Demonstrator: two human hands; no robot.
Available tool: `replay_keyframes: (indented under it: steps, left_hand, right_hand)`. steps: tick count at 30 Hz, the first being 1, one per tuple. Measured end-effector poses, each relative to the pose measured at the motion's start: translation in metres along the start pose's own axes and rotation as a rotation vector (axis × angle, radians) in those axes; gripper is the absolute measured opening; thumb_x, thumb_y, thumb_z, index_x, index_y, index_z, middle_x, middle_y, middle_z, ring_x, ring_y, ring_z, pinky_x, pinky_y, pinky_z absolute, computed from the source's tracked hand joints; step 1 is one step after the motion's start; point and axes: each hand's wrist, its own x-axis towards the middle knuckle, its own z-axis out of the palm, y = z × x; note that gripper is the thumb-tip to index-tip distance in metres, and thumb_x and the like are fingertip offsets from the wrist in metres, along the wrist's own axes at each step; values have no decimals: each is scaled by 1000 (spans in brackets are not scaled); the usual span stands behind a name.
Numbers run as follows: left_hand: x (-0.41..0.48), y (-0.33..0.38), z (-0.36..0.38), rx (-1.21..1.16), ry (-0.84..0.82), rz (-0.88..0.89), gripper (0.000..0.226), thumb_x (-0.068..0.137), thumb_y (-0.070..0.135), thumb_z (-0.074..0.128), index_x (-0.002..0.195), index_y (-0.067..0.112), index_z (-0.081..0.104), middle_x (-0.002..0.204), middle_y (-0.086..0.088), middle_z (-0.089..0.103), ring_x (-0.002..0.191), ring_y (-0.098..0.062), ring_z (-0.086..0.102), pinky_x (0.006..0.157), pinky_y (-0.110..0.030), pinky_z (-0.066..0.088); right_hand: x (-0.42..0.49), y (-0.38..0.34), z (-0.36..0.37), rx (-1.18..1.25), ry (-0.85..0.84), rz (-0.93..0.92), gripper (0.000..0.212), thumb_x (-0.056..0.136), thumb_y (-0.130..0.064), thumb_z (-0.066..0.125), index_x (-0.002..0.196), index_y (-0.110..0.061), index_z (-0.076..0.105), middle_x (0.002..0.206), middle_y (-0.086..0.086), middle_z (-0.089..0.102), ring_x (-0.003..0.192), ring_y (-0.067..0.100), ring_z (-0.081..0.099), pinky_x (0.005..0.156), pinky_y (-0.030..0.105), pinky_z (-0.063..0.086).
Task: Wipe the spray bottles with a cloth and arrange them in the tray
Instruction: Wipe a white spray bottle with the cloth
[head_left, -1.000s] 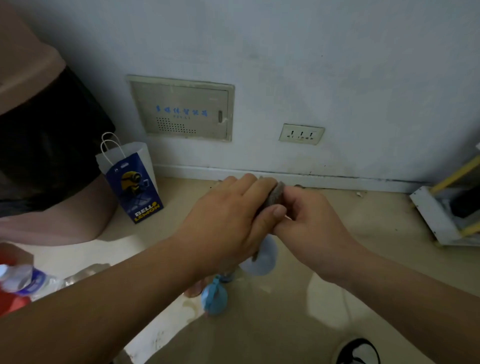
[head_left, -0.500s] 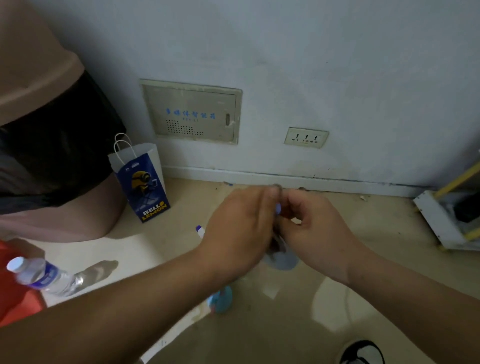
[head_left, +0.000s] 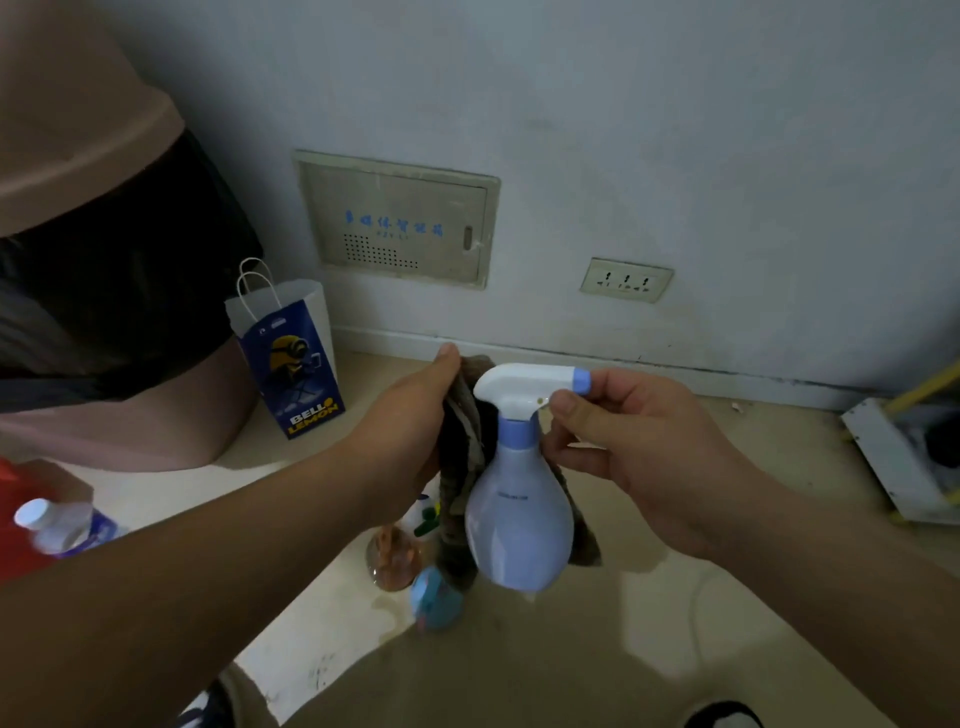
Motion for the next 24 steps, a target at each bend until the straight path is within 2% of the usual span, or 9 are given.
replay_keyframes:
  steps: [4,6,8,10,12,15,20,22,24]
  left_hand:
    - [-10,9,10,220,121,162,46,103,61,45,97,28,75,93,9,79,98,-11,73,95,-35,55]
    - [-25,12,14,525,62,465,49,107,56,34,99,28,73,83,9,75,84,-6,70,79,-31,55]
    - [-36,4,17,787,-171,743,47,111,44,30,115,19,69,100,6,71,97,-9,66,86,-34,54]
    - [-31,-7,13,941,-306,860,40,111,31,34,133,13,62,131,12,60,124,4,52,106,-17,40]
    - [-16,-9,6,979,-298,853,42,109,28,38,145,14,54,142,15,50,133,14,41,113,-13,32]
    - [-2,-11,-1,943,-226,764,47,107,38,39,147,18,50,136,2,58,126,-9,55,110,-39,45]
    - [-17,-32,15,1028,26,980,49,106,48,36,148,24,46,132,-3,48,108,-15,58,89,-34,54]
    - [-13,-28,14,909,-19,967,46,108,42,37,147,20,49,129,-2,53,111,-13,59,95,-34,52]
    - [-9,-26,13,705,-71,788,41,112,35,34,143,18,54,129,0,62,120,-11,60,107,-35,47]
  right_hand:
    - [1,2,-3,76,21,59,14,96,-11,67,106,-6,75,79,6,69,77,16,66,91,41,60]
    - [0,3,-4,86,23,65,15,96,-12,67,105,-4,75,80,7,68,79,17,65,90,39,61]
    - [-1,2,-3,84,16,61,15,96,-12,67,105,-4,76,86,11,72,82,19,67,87,35,61]
    - [-5,1,0,91,-3,48,14,97,-10,65,101,-7,78,85,9,76,80,16,70,81,31,61]
    - [-8,1,3,90,-9,36,15,97,-6,63,96,-9,77,75,1,73,74,14,68,79,29,61]
    - [-12,2,8,115,-20,29,15,99,-4,60,97,-7,74,68,-4,66,75,16,62,86,34,62]
    - [-17,-3,11,133,-63,14,19,101,-10,56,111,-5,71,80,0,73,84,15,71,89,37,61]
    - [-17,-3,13,68,-19,-16,13,101,-12,59,103,-7,71,77,0,71,80,15,70,88,38,61]
    - [-16,-1,15,42,33,-16,14,102,-13,58,95,-9,70,71,-2,68,72,13,67,88,42,61]
